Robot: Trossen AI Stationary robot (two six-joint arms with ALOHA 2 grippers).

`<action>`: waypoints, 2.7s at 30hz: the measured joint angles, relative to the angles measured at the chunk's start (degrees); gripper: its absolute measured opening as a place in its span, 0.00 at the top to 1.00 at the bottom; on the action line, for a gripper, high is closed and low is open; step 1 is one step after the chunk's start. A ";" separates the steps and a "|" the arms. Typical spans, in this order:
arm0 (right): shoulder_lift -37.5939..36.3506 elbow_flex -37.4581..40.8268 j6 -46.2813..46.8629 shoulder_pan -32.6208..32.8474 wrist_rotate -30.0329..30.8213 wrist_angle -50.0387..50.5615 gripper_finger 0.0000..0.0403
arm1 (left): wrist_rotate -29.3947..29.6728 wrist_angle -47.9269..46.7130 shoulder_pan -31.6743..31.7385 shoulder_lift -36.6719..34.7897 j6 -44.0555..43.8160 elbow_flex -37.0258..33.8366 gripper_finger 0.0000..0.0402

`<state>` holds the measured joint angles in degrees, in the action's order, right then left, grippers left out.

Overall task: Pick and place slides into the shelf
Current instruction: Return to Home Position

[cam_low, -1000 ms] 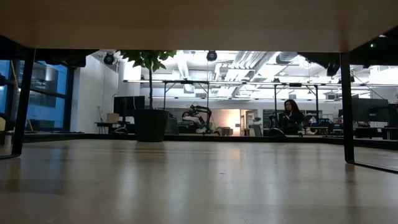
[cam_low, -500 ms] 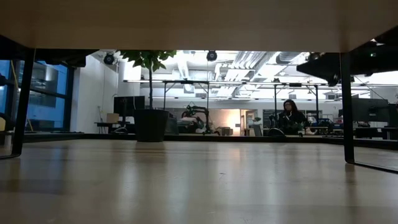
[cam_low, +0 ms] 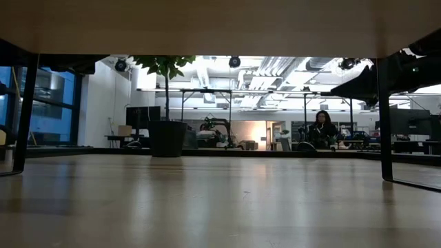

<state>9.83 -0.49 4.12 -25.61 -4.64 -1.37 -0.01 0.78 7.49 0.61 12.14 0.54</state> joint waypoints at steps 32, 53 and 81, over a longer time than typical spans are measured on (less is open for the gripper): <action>-0.05 0.02 4.85 -0.01 2.93 0.42 1.00 | -0.01 0.00 0.01 0.00 0.01 0.00 0.98; -0.05 0.02 4.85 0.00 2.91 0.42 1.00 | 0.00 0.00 0.00 0.00 0.02 0.00 0.97; -0.05 0.02 4.83 0.00 2.91 0.42 1.00 | -0.02 0.00 0.00 0.01 0.01 0.00 0.97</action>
<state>9.78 -0.47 8.95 -25.61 -1.74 -0.95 -0.03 0.78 7.49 0.62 12.15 0.54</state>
